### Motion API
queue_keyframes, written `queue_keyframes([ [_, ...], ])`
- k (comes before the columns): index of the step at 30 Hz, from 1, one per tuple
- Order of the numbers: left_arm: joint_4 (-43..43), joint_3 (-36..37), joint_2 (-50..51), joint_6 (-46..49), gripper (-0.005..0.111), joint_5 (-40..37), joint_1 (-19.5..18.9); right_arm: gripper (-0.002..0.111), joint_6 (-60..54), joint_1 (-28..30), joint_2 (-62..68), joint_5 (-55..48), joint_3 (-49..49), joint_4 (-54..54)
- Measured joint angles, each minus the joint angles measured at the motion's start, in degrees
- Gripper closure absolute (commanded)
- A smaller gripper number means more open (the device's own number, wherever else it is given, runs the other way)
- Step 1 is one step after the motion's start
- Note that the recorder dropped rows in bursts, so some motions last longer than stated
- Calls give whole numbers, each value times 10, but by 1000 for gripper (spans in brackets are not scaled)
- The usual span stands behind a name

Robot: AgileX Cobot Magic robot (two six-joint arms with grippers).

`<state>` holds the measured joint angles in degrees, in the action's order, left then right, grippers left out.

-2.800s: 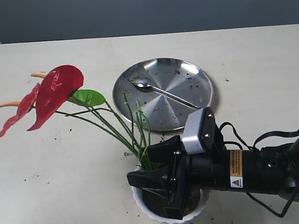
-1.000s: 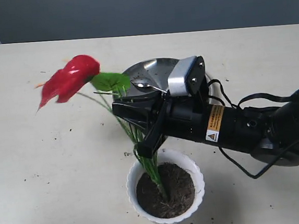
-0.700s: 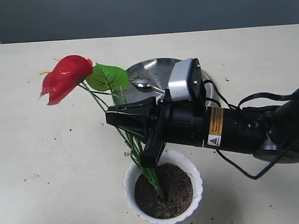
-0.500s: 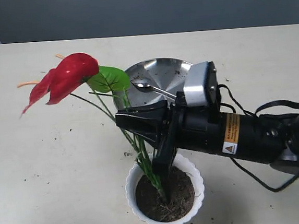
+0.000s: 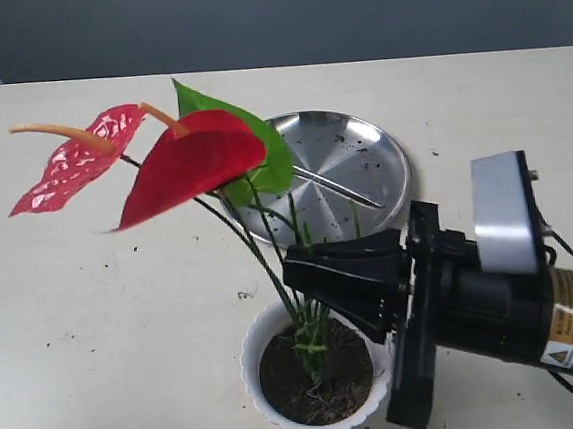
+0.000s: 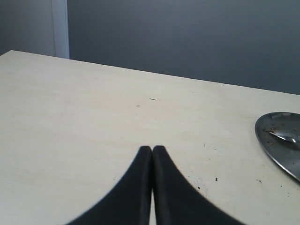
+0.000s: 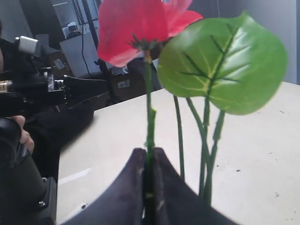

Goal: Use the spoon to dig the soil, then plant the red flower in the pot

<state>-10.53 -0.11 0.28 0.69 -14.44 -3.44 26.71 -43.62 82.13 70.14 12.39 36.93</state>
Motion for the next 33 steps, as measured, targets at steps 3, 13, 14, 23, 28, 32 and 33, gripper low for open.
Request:
queue_keyframes([
  [3, 0, 0, 0, 0, 106, 0, 0, 108, 4, 0, -20, 3, -25, -2],
  [13, 0, 0, 0, 0, 106, 0, 0, 108, 11, 0, -33, -2, -48, -58],
  [14, 0, 0, 0, 0, 106, 0, 0, 108, 12, 0, -33, -6, -48, -72],
  [23, 0, 0, 0, 0, 106, 0, 0, 108, 29, 0, -38, -50, -48, -96],
  [28, 0, 0, 0, 0, 106, 0, 0, 108, 63, 0, -38, -66, -48, -69],
  [32, 0, 0, 0, 0, 106, 0, 0, 108, 66, 0, -39, -80, -53, -75],
  [33, 0, 0, 0, 0, 106, 0, 0, 108, 63, 0, -39, -80, -59, -86],
])
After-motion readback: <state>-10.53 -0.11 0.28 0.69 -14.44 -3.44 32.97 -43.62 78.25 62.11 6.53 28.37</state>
